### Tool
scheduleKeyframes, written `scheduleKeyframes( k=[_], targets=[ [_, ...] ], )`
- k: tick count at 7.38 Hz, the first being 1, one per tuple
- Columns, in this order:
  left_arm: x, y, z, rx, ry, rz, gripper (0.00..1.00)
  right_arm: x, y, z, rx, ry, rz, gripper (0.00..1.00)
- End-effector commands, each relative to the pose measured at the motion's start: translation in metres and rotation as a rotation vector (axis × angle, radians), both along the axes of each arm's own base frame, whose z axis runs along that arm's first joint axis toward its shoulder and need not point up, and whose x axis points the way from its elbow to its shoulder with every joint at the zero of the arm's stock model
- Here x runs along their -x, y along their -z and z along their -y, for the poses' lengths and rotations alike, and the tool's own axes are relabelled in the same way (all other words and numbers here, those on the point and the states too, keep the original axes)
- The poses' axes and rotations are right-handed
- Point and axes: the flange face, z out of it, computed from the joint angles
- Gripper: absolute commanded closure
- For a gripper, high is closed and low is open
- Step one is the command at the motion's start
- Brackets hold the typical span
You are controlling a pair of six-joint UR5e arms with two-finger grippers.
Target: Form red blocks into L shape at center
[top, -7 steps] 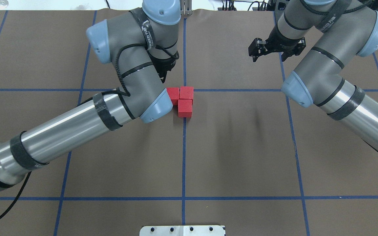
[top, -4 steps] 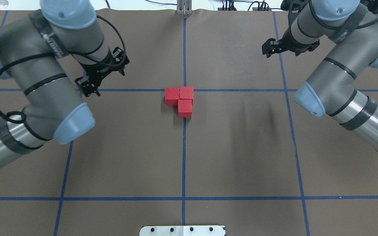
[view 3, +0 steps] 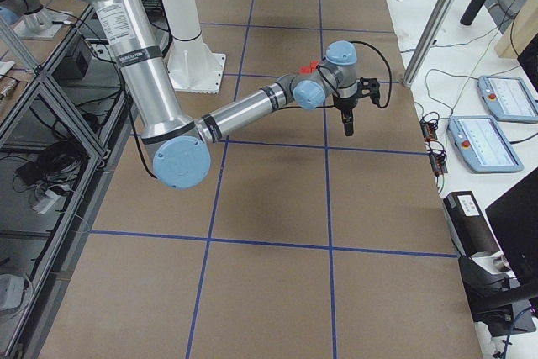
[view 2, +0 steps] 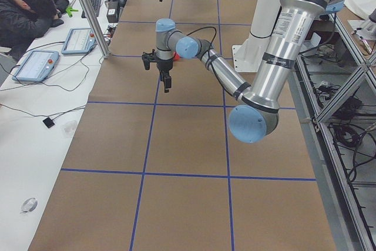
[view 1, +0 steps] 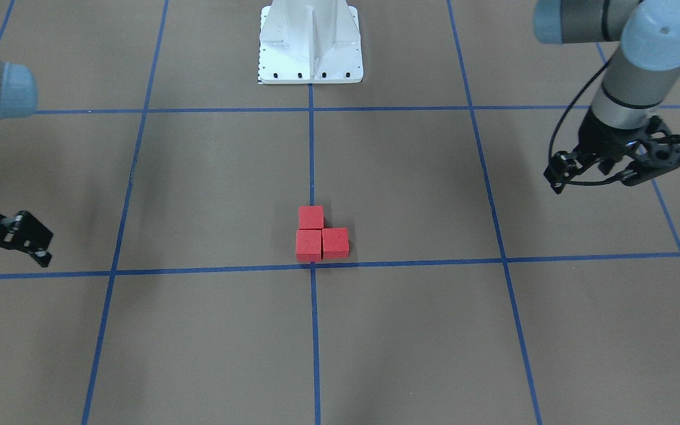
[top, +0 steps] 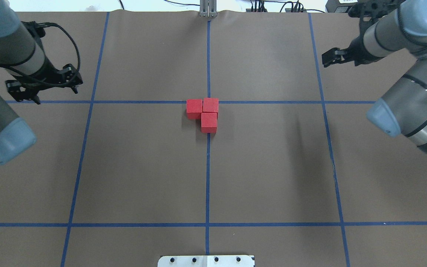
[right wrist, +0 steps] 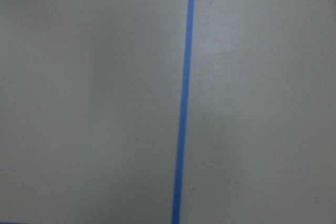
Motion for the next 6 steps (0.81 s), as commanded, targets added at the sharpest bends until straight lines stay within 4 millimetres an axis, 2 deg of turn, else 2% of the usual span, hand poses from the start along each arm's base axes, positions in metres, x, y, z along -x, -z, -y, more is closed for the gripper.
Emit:
scheduleKeyframes(
  k=[1,2,3,4,5,6],
  targets=[
    [0.122,-0.071,0.005,-0.073,-0.188,-0.096,0.00,-0.115,-0.049,0.006,0.080,0.089,-0.082,0.01],
    [0.163,-0.105,0.015,-0.037,-0.173,-0.164,0.00,-0.156,-0.074,-0.002,0.084,0.137,-0.109,0.01],
    [0.193,-0.135,0.005,-0.034,-0.182,-0.153,0.00,-0.184,-0.109,-0.015,0.093,0.180,-0.092,0.01],
    [0.226,-0.164,0.005,-0.016,-0.148,-0.153,0.00,-0.197,-0.145,-0.025,0.147,0.178,-0.062,0.01],
    [0.253,-0.175,0.001,-0.053,-0.159,-0.140,0.00,-0.206,-0.163,-0.030,0.180,0.164,-0.064,0.01],
    [0.257,-0.189,-0.016,-0.055,-0.165,-0.140,0.00,-0.209,-0.188,-0.046,0.203,0.164,-0.073,0.01]
  ],
)
